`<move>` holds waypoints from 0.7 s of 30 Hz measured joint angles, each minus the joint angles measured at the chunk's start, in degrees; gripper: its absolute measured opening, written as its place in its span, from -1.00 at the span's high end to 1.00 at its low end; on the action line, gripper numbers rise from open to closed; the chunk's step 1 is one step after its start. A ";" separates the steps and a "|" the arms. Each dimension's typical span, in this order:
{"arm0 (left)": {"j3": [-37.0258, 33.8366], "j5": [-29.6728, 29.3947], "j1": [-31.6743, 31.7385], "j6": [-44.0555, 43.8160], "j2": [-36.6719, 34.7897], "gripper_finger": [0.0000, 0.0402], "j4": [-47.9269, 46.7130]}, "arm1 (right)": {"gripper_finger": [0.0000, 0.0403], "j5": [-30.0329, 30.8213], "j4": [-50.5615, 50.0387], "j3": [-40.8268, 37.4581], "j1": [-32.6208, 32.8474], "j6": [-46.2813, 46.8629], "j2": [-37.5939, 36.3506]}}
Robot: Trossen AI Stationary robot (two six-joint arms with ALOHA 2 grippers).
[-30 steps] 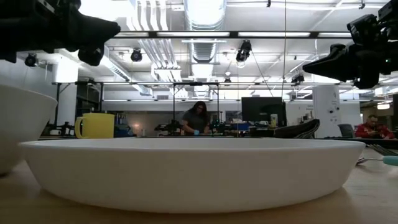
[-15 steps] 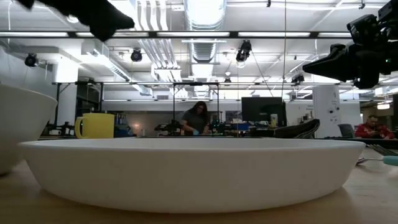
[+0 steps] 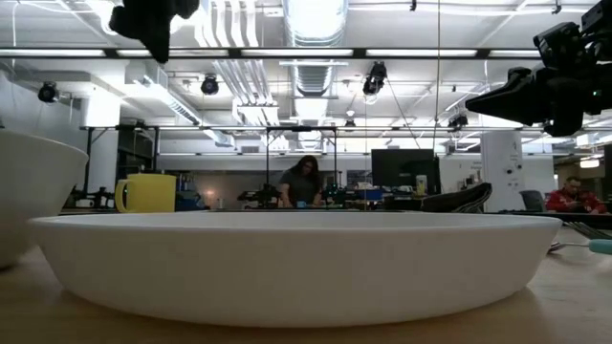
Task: Set up tray
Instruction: Put the yellow mug on the black serving tray
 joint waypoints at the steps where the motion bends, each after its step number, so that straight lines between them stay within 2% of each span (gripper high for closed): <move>1: 0.88 -0.10 0.82 -1.68 1.57 0.87 -0.75 | 0.66 0.01 0.00 -0.01 0.00 -0.06 0.00; 4: 1.57 0.06 1.85 -6.31 3.56 0.87 0.59 | 0.66 0.02 -0.02 -0.01 0.00 0.04 0.00; 6: 1.16 0.72 2.68 -12.35 3.97 0.87 1.01 | 0.66 0.04 0.00 -0.01 0.00 -0.05 0.00; 10: -2.99 1.05 3.87 -21.84 3.70 0.87 0.82 | 0.66 0.04 0.00 0.02 0.00 -0.05 0.00; 17: -13.92 1.33 3.97 -26.47 0.05 0.87 4.22 | 0.66 0.02 -0.02 0.00 0.00 0.00 0.00; 21: -20.50 1.50 5.40 -22.19 -2.45 0.87 11.10 | 0.66 0.00 0.00 0.02 0.00 0.04 0.00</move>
